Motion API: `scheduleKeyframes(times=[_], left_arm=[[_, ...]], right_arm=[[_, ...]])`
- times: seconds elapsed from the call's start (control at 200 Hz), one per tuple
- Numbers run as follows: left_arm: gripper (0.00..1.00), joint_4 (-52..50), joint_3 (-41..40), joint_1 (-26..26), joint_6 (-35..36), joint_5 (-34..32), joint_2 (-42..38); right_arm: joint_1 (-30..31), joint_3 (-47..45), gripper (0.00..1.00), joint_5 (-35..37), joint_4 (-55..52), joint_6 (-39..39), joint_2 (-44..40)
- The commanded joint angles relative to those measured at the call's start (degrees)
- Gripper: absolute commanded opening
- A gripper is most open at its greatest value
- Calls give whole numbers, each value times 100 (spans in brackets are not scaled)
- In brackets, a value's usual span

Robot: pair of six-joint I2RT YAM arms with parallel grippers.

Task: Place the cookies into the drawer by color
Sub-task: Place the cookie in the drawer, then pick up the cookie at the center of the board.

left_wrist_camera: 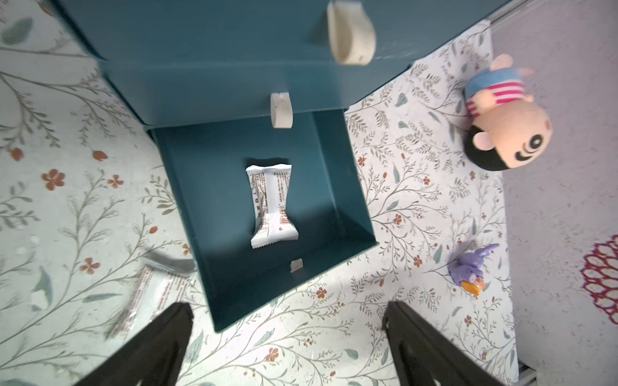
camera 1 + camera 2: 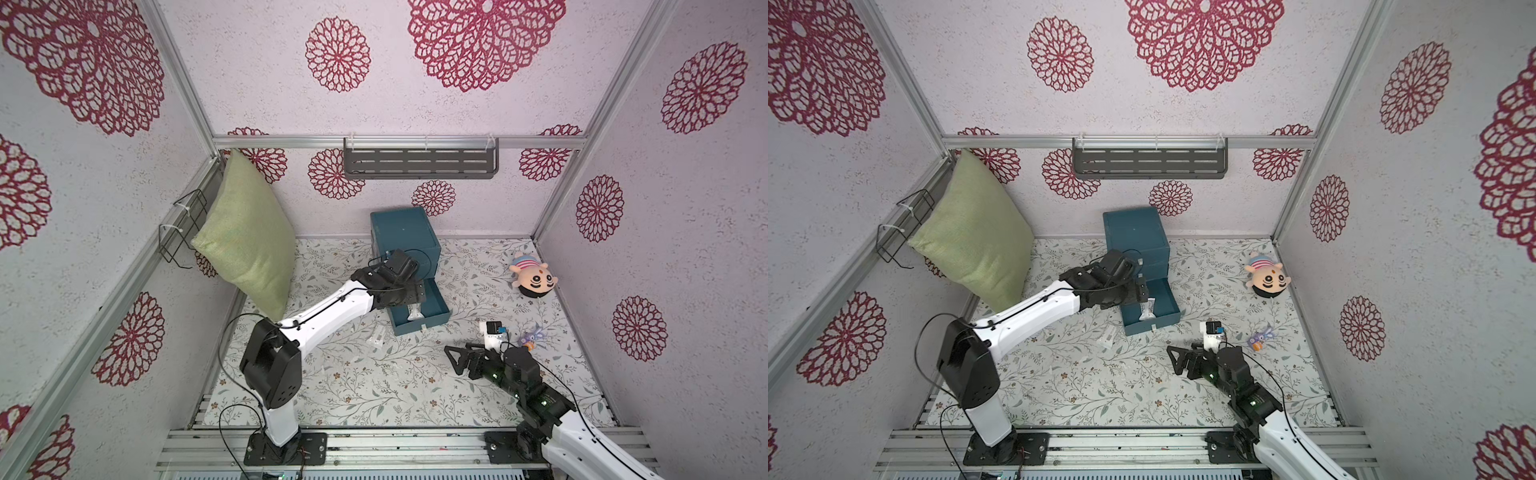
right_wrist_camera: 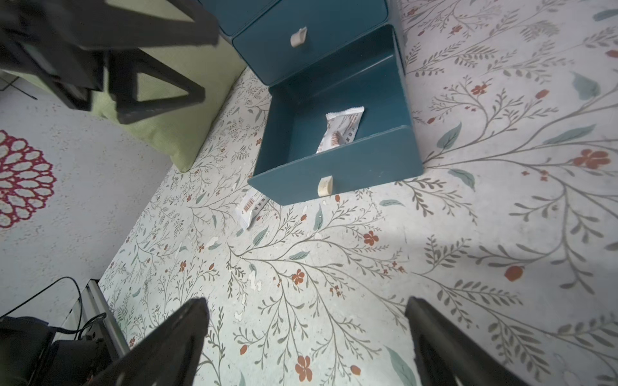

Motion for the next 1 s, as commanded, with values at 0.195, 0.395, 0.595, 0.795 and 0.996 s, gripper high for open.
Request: scheduleKeyframes(times=[0.195,0.395,0.595,0.795,0.996], left_arm=[[97,616,-1273,427,215,-183,-1317],[97,974,-2033,1073,594,50,-2094],[97,1384,-2755,1749,817,98,-2720],[97,2179,-3629,2254,703,148,-3069],[97,2871,-4451,2606,600,-36,-3598]], right_arm=[[712,531,95,22,544,-154,939],[1385,1151,95,473,574,-304,1841],[1924,1763,95,804,662,-281,2789],[2539,2601,95,1298,475,-195,3908],[3010,3549,95,1707,-82,-201,4939]])
